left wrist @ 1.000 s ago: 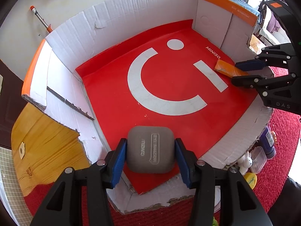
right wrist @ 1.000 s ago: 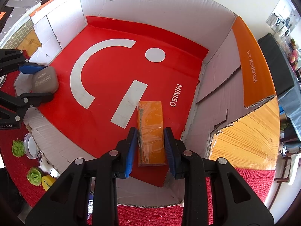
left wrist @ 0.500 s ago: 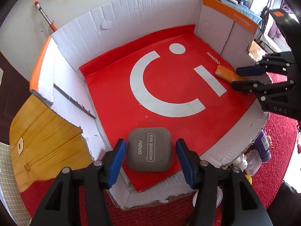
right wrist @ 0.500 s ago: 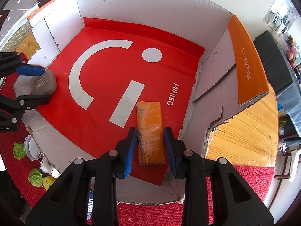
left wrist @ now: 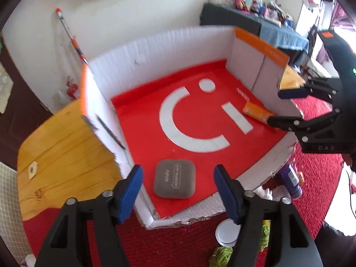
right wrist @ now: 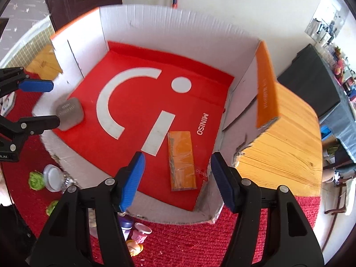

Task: Organize objects
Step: 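Open the right tool to release the packet while the left tool releases the grey case, then lift both tools out of the box and back over the cloth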

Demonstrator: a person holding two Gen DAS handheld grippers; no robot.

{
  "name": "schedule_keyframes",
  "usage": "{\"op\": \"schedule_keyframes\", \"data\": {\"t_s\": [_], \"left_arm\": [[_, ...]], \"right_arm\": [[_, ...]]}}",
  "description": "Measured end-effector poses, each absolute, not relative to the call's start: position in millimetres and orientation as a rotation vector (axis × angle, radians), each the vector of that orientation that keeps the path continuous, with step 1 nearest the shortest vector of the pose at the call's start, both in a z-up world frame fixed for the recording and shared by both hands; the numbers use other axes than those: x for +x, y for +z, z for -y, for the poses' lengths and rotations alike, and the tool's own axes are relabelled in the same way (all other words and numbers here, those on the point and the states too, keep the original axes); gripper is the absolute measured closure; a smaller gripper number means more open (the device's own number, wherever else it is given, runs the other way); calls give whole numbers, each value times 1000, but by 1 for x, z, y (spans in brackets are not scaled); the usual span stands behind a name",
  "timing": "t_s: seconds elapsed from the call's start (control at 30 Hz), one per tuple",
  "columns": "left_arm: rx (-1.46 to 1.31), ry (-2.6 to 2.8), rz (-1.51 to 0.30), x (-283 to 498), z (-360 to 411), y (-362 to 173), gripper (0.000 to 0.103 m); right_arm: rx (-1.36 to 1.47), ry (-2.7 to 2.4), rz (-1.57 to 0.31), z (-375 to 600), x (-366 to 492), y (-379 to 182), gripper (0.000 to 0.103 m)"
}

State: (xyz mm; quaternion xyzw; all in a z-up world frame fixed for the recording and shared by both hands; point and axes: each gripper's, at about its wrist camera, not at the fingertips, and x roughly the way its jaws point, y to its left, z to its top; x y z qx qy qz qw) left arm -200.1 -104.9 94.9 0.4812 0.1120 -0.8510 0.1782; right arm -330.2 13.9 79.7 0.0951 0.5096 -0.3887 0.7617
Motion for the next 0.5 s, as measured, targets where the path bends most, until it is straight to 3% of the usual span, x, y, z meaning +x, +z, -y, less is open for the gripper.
{"op": "schedule_keyframes", "data": {"t_s": [0.13, 0.2, 0.5], "left_arm": [[1251, -2409, -304, -196, 100, 105, 29], [1191, -2410, -295, -188, 97, 113, 27], [955, -2427, -267, -150, 72, 147, 13]], "right_arm": [[213, -852, -1040, -23, -335, 102, 34], [209, -849, -1018, 31, -315, 107, 33], [145, -864, -861, 7, -325, 164, 24]]}}
